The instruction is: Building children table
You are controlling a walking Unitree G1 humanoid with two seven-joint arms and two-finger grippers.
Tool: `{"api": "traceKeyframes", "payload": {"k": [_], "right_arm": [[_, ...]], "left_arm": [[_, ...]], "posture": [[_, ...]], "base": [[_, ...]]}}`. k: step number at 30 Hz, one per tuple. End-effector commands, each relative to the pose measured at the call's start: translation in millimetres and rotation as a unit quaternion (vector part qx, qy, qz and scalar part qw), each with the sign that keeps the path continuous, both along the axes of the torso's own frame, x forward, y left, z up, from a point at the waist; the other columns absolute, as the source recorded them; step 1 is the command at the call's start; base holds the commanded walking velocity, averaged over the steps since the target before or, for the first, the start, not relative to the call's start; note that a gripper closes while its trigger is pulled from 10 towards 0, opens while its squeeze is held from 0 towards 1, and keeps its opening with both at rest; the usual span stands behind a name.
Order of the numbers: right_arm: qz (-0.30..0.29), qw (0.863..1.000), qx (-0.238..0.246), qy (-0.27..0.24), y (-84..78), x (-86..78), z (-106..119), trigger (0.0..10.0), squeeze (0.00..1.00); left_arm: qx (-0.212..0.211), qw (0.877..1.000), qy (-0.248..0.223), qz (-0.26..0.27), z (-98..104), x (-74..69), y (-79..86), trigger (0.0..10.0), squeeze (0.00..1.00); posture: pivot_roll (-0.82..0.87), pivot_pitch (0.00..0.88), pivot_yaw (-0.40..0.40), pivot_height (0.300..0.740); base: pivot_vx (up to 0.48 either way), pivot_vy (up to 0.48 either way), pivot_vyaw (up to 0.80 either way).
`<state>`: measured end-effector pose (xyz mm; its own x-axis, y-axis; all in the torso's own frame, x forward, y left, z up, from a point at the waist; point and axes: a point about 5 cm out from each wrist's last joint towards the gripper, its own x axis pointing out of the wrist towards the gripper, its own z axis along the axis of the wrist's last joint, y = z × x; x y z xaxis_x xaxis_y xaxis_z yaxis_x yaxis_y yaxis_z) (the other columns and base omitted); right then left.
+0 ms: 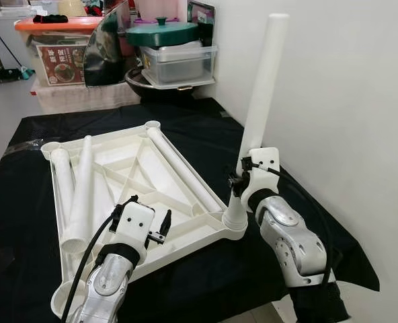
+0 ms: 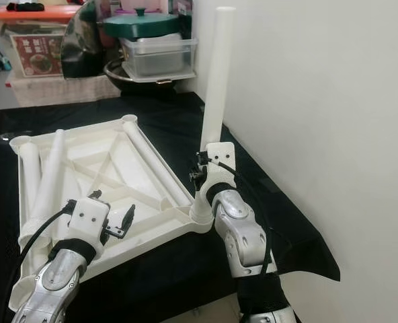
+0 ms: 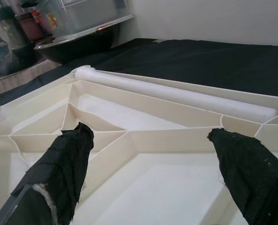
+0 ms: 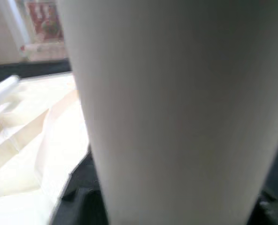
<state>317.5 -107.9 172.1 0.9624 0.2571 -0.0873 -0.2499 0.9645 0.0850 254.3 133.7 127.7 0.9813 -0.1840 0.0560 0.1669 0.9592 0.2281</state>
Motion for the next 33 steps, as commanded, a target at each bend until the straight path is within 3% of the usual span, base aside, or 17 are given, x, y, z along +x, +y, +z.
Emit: {"api": "traceKeyframes", "payload": {"k": [1, 3, 4, 10, 12, 14, 16, 17, 18, 19, 20, 25, 26, 27, 28, 29, 33], "right_arm": [[0.034, 0.999, 0.022, 0.027, 6.6, -3.0, -9, 10.0, 1.00], [0.052, 0.998, 0.029, 0.025, 10.2, -2.4, -6, 10.0, 1.00], [0.088, 0.995, 0.044, 0.011, 14.8, -3.3, 1, 10.0, 0.00], [0.219, 0.972, 0.080, -0.034, 26.7, -16.8, 22, 10.0, 0.00], [0.347, 0.933, 0.079, -0.056, 33.8, -39.9, 29, 10.0, 0.00], [0.347, 0.933, 0.079, -0.056, 33.8, -39.9, 29, 10.0, 0.00], [0.383, 0.919, 0.075, -0.054, 35.5, -47.4, 28, 8.7, 0.00], [0.401, 0.912, 0.070, -0.048, 36.5, -51.9, 24, 3.1, 0.00], [0.401, 0.912, 0.070, -0.048, 36.5, -51.9, 24, 3.1, 0.00], [0.404, 0.911, 0.066, -0.043, 36.7, -53.0, 19, 0.0, 0.00], [0.404, 0.911, 0.066, -0.043, 36.7, -53.0, 19, 0.0, 0.00], [0.337, 0.940, 0.047, -0.022, 32.6, -38.2, 7, 0.0, 0.00], [0.252, 0.967, 0.036, 0.006, 24.5, -22.3, -2, 0.0, 0.00], [0.252, 0.967, 0.036, 0.006, 24.5, -22.3, -2, 0.0, 0.00], [0.147, 0.988, 0.023, 0.044, 10.1, -8.6, -14, 0.0, 0.00], [0.147, 0.988, 0.023, 0.044, 10.1, -8.6, -14, 0.0, 0.00], [-0.075, 0.992, -0.018, 0.095, -20.4, -0.2, -34, 0.0, 0.00]], "left_arm": [[0.001, 1.000, 0.003, -0.001, -3, 0.0, -0.4, 10.0, 0.00], [0.001, 1.000, 0.003, -0.001, -3, -0.2, -0.6, 10.0, 0.00], [0.001, 1.000, 0.004, -0.001, -3, -0.3, -0.7, 10.0, 0.00], [0.001, 1.000, 0.005, -0.002, -3, -0.4, -0.8, 10.0, 0.00], [0.001, 1.000, 0.004, -0.002, -3, -0.1, -0.8, 10.0, 0.00], [0.001, 1.000, 0.004, -0.002, -3, -0.1, -0.8, 10.0, 0.00], [0.000, 1.000, 0.004, -0.002, -2, -0.1, -0.6, 10.0, 0.00], [0.000, 1.000, 0.004, -0.001, -2, -0.3, -0.3, 10.0, 0.00], [0.000, 1.000, 0.004, -0.001, -2, -0.3, -0.3, 10.0, 0.00], [0.001, 1.000, 0.004, 0.000, -2, -0.4, 0.2, 10.0, 0.00], [0.001, 1.000, 0.004, 0.000, -2, -0.4, 0.2, 10.0, 0.00], [0.002, 1.000, 0.004, 0.001, -2, -0.1, 0.9, 10.0, 0.00], [0.002, 1.000, 0.005, 0.001, -3, -0.1, 0.5, 10.0, 0.00], [0.002, 1.000, 0.005, 0.001, -3, -0.1, 0.5, 10.0, 0.00], [0.002, 1.000, 0.005, -0.001, -3, -0.3, -0.2, 10.0, 0.00], [0.002, 1.000, 0.005, -0.001, -3, -0.3, -0.2, 10.0, 0.00], [0.003, 1.000, 0.005, -0.001, -2, -0.1, 0.0, 10.0, 0.00]], "posture": [[0.09, 0.000, -0.047, 0.740], [0.09, 0.000, -0.047, 0.740], [0.09, 0.000, -0.046, 0.740], [0.09, 0.000, -0.045, 0.740], [0.09, 0.000, -0.047, 0.740], [0.09, 0.000, -0.047, 0.740], [0.09, 0.000, -0.053, 0.740], [0.09, 0.000, -0.055, 0.740], [0.09, 0.000, -0.055, 0.740], [0.09, 0.000, -0.054, 0.740], [0.09, 0.000, -0.054, 0.740], [0.09, 0.000, -0.050, 0.740], [0.09, 0.000, -0.045, 0.740], [0.09, 0.000, -0.045, 0.740], [0.09, 0.000, -0.047, 0.740], [0.09, 0.000, -0.047, 0.740], [0.09, 0.000, -0.045, 0.740]], "base": [[0.000, 0.000, 0.00], [0.000, 0.000, 0.00], [0.000, 0.000, 0.00], [0.000, 0.000, 0.00], [0.000, 0.000, 0.00], [0.000, 0.000, 0.00], [0.000, 0.000, 0.00], [0.000, 0.000, 0.00], [0.000, 0.000, 0.00], [0.000, 0.000, 0.00], [0.000, 0.000, 0.00], [0.000, 0.000, 0.00], [0.000, 0.000, 0.00], [0.000, 0.000, 0.00], [0.000, 0.000, 0.00], [0.000, 0.000, 0.00], [0.000, 0.000, 0.00]]}}
